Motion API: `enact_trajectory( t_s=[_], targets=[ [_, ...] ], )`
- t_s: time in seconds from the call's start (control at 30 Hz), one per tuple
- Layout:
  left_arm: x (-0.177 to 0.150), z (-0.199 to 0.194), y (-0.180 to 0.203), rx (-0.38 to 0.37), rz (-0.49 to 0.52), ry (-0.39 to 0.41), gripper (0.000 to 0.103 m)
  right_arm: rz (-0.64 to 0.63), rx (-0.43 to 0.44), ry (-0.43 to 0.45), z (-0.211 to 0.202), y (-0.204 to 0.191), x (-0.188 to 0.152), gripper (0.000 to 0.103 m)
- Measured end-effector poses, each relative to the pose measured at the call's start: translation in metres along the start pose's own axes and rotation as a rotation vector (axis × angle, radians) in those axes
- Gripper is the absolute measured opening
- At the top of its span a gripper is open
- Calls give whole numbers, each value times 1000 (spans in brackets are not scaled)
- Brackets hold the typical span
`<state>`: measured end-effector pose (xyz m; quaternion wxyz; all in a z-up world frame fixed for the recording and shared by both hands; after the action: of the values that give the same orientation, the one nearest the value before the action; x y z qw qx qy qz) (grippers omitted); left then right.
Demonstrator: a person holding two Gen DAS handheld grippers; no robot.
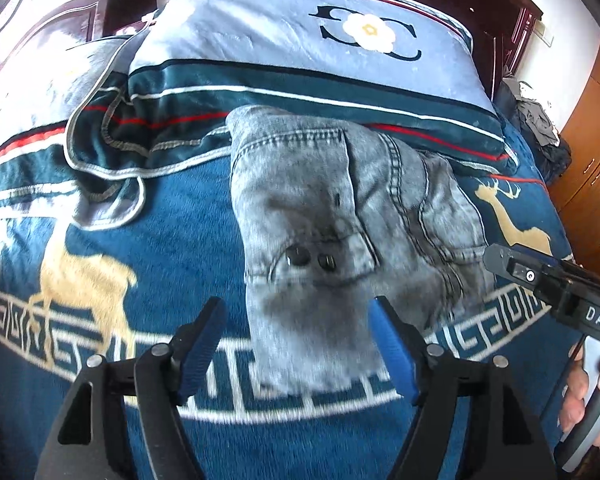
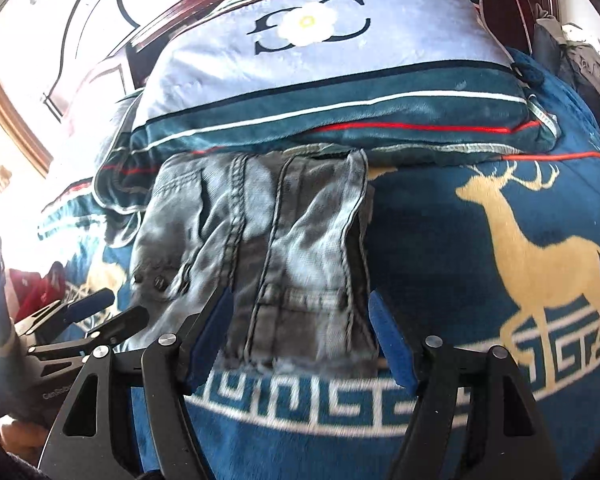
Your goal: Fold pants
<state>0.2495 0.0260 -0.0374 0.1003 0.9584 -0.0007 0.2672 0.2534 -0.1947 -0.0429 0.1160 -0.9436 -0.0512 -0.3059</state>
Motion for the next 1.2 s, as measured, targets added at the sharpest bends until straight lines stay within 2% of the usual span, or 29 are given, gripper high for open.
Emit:
enact_trajectory(
  t_s=[0.17,0.27,0.4,0.67,0.9,1.1,1.2],
  targets=[
    [-15,-14,0,-5,-22,-17,83,8,20,-5,-18,-12,-22,70],
    [-27,-25,2,-13,-36,-27,84,27,31,5,-31,-17,-40,74],
    [-40,-43,4,-2,-41,-3,93,30,21,-2,-46,-24,-64,74],
    [-61,-73,2,41,-57,54,96,-24,7,9,-76,-42,-91,74],
    [-82,-95,9,104,42,154,97,-61,-12,39,-101,-58,-106,77],
    [-98,-114,19,69,67,175,97,-32,-35,67,-121,-63,-114,78],
    [-103,-125,24,57,82,201,98,-19,-42,84,-131,-64,-115,82]
  ],
)
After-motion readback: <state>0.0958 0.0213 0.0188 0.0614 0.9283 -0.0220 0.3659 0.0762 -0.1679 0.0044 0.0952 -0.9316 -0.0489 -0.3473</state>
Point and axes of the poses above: each gripper's, at about its wrist camera, not at the fingertips, and z roughly the way its jaws point, y to its right, x to its top, the point moved 2 cm from there along z, roughly the way its jaws point, and after that the axes turned 10 degrees about -z, right-handed, at the moved point
